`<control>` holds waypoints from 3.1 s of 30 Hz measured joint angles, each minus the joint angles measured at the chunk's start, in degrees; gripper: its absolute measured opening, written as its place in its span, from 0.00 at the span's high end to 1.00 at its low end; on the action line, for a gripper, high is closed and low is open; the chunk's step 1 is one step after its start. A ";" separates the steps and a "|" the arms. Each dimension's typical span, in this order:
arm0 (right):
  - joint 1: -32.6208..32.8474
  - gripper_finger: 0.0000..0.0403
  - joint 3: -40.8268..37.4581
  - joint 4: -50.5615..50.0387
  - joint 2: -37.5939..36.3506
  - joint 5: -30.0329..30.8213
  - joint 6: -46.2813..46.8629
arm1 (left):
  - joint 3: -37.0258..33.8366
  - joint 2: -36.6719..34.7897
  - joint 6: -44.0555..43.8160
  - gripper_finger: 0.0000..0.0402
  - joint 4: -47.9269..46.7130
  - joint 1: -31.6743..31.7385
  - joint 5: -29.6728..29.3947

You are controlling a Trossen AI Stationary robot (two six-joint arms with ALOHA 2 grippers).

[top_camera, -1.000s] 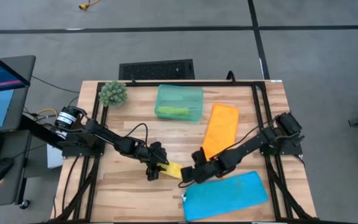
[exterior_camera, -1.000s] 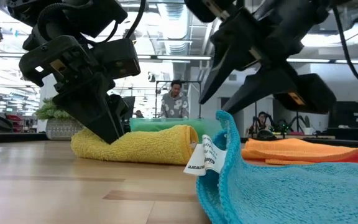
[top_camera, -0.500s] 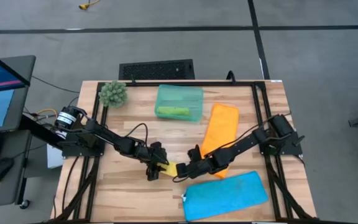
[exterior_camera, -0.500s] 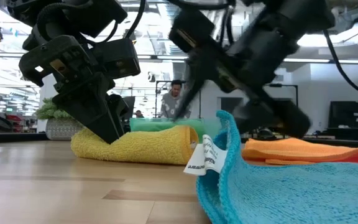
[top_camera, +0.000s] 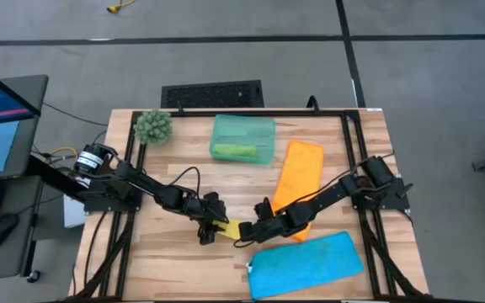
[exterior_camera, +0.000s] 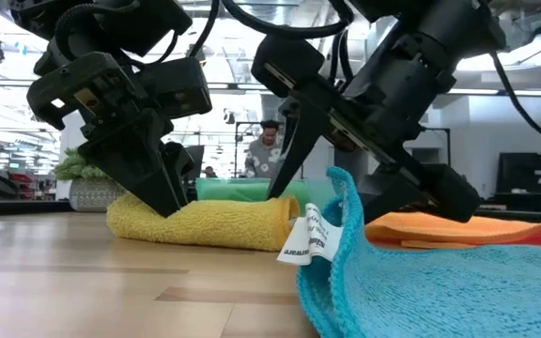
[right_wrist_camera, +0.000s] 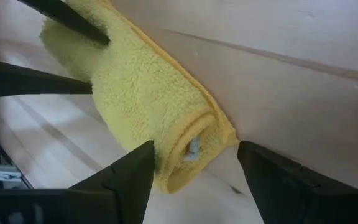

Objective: Roll microfiber towels into tight, uniform cylinder then place into a basket
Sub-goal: Put the rolled yellow towel into the blue bin

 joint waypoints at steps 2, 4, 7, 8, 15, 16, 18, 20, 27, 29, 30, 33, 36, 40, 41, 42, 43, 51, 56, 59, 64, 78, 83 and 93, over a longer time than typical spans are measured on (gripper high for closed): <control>-0.61 0.34 -0.03 0.06 0.01 0.12 -0.72 | 0.00 0.00 -0.01 0.61 0.01 0.00 0.00; -1.43 0.34 -0.15 2.13 0.85 -0.89 -2.46 | 0.00 0.00 -0.01 0.61 0.01 0.00 0.00; -2.07 0.34 -0.28 5.83 1.52 -2.30 -4.33 | 0.00 0.00 -0.03 0.61 0.01 0.00 -0.04; -2.07 0.34 -0.28 6.02 1.63 -2.34 -4.36 | 0.00 0.00 -0.03 0.61 0.03 0.00 -0.04; -2.70 0.34 -0.26 9.05 2.83 -2.28 -4.56 | 0.00 0.00 -0.38 0.61 0.17 0.00 -0.07; -2.88 0.34 -0.26 10.45 3.36 -2.26 -4.57 | 0.00 0.00 -0.64 0.61 0.29 0.00 -0.07; -3.12 0.34 -0.24 12.43 3.97 -2.28 -4.56 | 0.00 0.00 -0.84 0.61 0.45 0.00 -0.07; -3.31 0.36 -0.26 13.88 4.43 -2.65 -4.56 | 0.00 0.00 -0.86 0.61 0.45 0.00 -0.07; -3.38 0.61 -0.31 12.79 4.50 -3.10 -7.14 | 0.00 0.00 -1.02 0.61 0.43 0.00 -0.10; -3.40 0.73 -0.28 12.84 4.52 -3.13 -7.14 | 0.00 0.00 -1.00 0.61 0.42 0.00 -0.12; -3.42 0.78 -0.24 12.85 4.55 -3.17 -7.33 | 0.00 0.00 -0.97 0.61 0.41 0.00 -0.16; -3.40 0.92 -0.28 13.44 4.55 -3.15 -10.64 | 0.04 -0.02 -0.97 0.61 0.02 0.00 -0.33; -3.45 0.94 -0.29 14.54 4.30 -3.11 -12.86 | 0.04 -1.23 -1.28 0.61 -2.19 0.00 -1.59; -3.58 0.91 -0.35 14.07 4.03 -3.10 -13.21 | 0.04 -4.75 -0.93 0.61 -6.99 0.00 -3.63; -3.56 0.91 -0.35 13.94 3.99 -3.12 -13.57 | 0.04 -5.85 -0.84 0.61 -7.76 0.00 -4.08; -3.56 0.91 -0.38 13.79 3.78 -3.12 -14.24 | 0.04 -7.06 -0.78 0.61 -8.69 0.00 -4.54; -3.55 0.92 -0.44 13.62 3.59 -3.16 -15.11 | 0.03 -8.31 -0.78 0.61 -9.62 0.02 -4.82; -3.82 0.93 -0.36 13.97 2.00 -5.51 -19.60 | 0.02 -20.14 -3.17 0.61 -18.93 0.00 -5.68; -4.24 0.93 -0.35 13.61 -0.37 -6.12 -20.98 | 0.02 -28.38 -6.11 0.61 -25.03 0.00 -9.25; -5.03 0.93 -0.39 13.25 -1.80 -6.12 -22.58 | 0.02 -32.49 -6.53 0.61 -26.93 0.02 -10.81; -6.53 0.93 -0.39 13.24 -5.58 -6.14 -25.76 | 0.02 -37.30 -6.55 0.61 -29.08 0.00 -13.59; -19.69 0.93 -0.31 6.08 -18.46 -12.12 -41.35 | 0.02 -45.13 -7.16 0.61 -33.41 2.74 -22.88; -27.49 0.93 -0.31 4.52 -20.40 -16.22 -46.65 | 0.02 -46.88 -6.56 0.61 -33.43 6.78 -22.87; -44.12 0.92 -0.34 4.49 -19.71 -28.78 -54.15 | 0.02 -46.88 2.39 0.61 -32.54 18.52 -21.17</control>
